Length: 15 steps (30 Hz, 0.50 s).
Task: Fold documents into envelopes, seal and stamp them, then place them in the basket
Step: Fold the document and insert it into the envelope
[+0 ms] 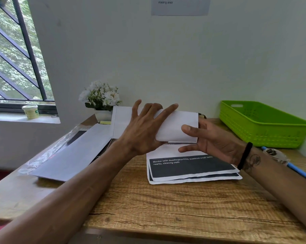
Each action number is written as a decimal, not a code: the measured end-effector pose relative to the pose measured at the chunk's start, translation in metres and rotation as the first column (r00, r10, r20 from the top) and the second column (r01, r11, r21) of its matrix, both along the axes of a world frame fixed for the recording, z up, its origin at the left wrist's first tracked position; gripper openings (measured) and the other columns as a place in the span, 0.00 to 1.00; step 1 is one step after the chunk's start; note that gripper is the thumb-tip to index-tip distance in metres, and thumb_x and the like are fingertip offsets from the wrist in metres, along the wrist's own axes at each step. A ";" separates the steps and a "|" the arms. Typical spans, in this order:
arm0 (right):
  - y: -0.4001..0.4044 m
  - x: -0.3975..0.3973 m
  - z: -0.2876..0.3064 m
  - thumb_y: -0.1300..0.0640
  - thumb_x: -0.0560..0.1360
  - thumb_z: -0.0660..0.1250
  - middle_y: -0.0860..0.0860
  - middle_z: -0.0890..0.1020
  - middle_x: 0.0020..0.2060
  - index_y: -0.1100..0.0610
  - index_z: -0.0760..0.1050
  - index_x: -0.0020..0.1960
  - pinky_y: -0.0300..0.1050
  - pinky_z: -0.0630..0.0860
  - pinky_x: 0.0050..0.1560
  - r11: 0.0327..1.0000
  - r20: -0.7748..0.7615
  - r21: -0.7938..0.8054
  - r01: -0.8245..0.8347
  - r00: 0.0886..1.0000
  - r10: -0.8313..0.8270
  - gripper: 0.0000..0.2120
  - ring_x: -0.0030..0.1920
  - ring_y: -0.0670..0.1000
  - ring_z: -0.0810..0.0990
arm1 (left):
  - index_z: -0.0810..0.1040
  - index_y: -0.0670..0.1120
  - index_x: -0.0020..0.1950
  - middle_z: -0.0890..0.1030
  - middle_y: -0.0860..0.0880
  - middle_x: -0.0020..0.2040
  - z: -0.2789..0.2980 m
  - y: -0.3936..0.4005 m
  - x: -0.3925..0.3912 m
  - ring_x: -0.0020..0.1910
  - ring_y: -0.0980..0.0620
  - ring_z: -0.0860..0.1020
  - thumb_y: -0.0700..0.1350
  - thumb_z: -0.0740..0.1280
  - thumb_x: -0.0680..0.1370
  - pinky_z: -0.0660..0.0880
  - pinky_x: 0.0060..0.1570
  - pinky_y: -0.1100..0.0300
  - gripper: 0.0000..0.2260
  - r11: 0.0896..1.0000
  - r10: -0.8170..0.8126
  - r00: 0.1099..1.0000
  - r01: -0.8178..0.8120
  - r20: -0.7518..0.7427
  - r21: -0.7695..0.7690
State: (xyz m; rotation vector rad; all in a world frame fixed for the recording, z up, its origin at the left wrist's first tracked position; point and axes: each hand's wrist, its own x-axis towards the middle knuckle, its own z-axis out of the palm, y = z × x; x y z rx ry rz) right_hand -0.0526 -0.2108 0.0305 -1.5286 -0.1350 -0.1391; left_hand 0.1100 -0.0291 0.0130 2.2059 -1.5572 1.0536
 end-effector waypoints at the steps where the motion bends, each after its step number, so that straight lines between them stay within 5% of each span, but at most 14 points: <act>1: -0.001 0.000 0.000 0.56 0.76 0.73 0.59 0.82 0.64 0.58 0.75 0.71 0.57 0.84 0.56 0.999 0.015 -0.015 0.037 0.999 -0.037 0.24 0.63 0.60 0.82 | 0.55 0.54 0.84 0.71 0.45 0.68 0.001 0.001 0.001 0.71 0.44 0.66 0.66 0.72 0.72 0.51 0.78 0.34 0.46 1.000 0.007 1.000 -0.007 0.010 0.000; 4: -0.008 0.003 0.003 0.53 0.74 0.74 0.58 0.85 0.56 0.62 0.81 0.62 0.55 0.84 0.52 0.977 0.086 -0.037 0.209 0.975 -0.205 0.20 0.54 0.58 0.84 | 0.60 0.52 0.83 0.73 0.45 0.65 0.004 0.004 0.004 0.66 0.43 0.70 0.57 0.74 0.71 0.60 0.74 0.36 0.43 0.999 0.030 0.999 -0.029 0.030 -0.041; 9: -0.027 0.003 0.010 0.51 0.75 0.76 0.60 0.87 0.49 0.64 0.82 0.55 0.49 0.82 0.46 0.828 0.108 0.060 0.558 0.820 -0.561 0.17 0.44 0.54 0.83 | 0.66 0.50 0.80 0.74 0.45 0.63 0.014 0.016 0.017 0.62 0.42 0.71 0.61 0.76 0.71 0.63 0.70 0.39 0.41 0.976 0.110 0.994 -0.103 0.027 -0.193; 12: -0.044 0.004 0.002 0.52 0.74 0.78 0.58 0.88 0.46 0.61 0.84 0.52 0.42 0.82 0.43 0.643 0.207 -0.346 0.683 0.724 -0.658 0.13 0.43 0.51 0.85 | 0.69 0.51 0.78 0.74 0.45 0.63 0.018 0.022 0.023 0.62 0.41 0.71 0.60 0.79 0.68 0.63 0.69 0.40 0.41 0.957 0.163 0.987 -0.156 0.010 -0.245; 15: -0.054 0.007 -0.010 0.41 0.70 0.79 0.49 0.86 0.53 0.52 0.82 0.59 0.38 0.78 0.50 0.407 0.241 -0.733 0.545 0.768 -0.594 0.23 0.52 0.47 0.84 | 0.70 0.52 0.75 0.73 0.45 0.62 0.018 0.023 0.024 0.62 0.41 0.70 0.60 0.80 0.66 0.63 0.69 0.39 0.40 0.947 0.205 0.978 -0.205 -0.026 -0.248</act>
